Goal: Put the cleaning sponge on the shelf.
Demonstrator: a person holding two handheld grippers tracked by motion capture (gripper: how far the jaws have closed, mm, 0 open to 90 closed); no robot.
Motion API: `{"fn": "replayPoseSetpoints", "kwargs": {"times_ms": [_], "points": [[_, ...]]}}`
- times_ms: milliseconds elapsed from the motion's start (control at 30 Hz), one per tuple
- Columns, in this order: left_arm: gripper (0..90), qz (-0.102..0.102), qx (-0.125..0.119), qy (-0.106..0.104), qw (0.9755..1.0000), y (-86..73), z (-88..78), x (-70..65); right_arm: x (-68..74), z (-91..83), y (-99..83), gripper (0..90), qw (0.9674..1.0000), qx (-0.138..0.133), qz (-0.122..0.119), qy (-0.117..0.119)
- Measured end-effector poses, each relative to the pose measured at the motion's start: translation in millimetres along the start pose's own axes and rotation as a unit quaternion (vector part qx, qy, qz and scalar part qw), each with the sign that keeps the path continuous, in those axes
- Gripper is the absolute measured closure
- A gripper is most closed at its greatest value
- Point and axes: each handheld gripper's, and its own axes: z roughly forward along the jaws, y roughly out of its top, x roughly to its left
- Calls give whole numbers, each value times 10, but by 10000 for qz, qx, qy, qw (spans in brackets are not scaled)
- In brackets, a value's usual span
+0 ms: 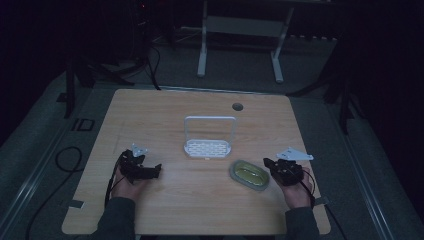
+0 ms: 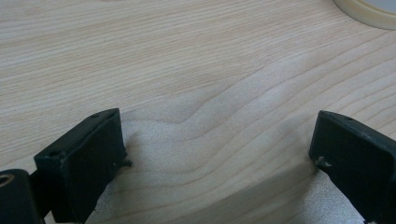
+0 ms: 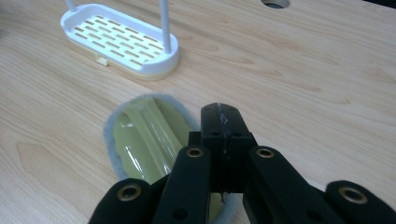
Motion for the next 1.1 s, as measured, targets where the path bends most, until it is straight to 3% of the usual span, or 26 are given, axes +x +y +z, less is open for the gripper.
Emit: {"fn": "replayPoseSetpoints", "kwargs": {"times_ms": [300, 533, 1100], "points": [[33, -2, -2, 0, 10000, 0, 0, 0, 104, 228, 181, 900, 9988, 311, -371, 95], [34, 3, 2, 0, 10000, 0, 0, 0, 111, 364, 202, 900, 9974, 537, -437, 217], [33, -5, -6, -1, 10000, 0, 1, 0, 187, 430, 176, 900, 9946, 758, -611, 347]]}}
